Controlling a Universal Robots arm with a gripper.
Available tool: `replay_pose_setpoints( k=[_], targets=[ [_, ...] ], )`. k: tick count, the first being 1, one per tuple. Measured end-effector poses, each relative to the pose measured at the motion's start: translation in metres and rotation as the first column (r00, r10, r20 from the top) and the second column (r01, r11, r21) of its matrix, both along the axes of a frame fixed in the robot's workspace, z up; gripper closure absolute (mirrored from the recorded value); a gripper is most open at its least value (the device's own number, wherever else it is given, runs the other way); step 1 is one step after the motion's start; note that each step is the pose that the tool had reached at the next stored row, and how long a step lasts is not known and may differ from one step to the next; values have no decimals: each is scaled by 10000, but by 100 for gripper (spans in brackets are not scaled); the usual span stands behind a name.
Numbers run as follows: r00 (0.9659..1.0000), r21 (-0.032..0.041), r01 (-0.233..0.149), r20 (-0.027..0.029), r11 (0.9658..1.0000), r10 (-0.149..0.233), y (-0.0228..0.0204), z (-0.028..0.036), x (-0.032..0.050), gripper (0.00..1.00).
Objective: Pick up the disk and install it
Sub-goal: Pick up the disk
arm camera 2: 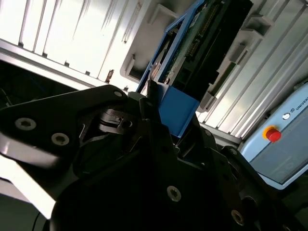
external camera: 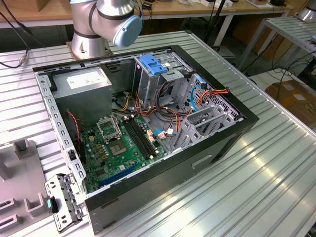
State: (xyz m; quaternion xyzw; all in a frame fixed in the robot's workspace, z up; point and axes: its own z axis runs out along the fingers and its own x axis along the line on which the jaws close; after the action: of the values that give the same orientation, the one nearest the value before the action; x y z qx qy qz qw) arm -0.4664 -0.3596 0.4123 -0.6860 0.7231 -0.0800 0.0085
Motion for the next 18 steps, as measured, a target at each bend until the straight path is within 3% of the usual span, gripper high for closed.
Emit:
replay_pose_setpoints(
  k=[4,6,8,13,16,18],
  targets=[
    [10000,-20,0,4,10000,0,2,122,0,63],
    [10000,-34,0,7,10000,0,4,220,0,63],
    [10000,-53,0,9,10000,0,7,358,0,63],
    [10000,-75,0,12,10000,0,10,486,0,63],
    [10000,-101,1,13,9999,-1,15,602,0,63],
    [10000,-127,0,14,9999,0,19,714,0,63]
  ],
)
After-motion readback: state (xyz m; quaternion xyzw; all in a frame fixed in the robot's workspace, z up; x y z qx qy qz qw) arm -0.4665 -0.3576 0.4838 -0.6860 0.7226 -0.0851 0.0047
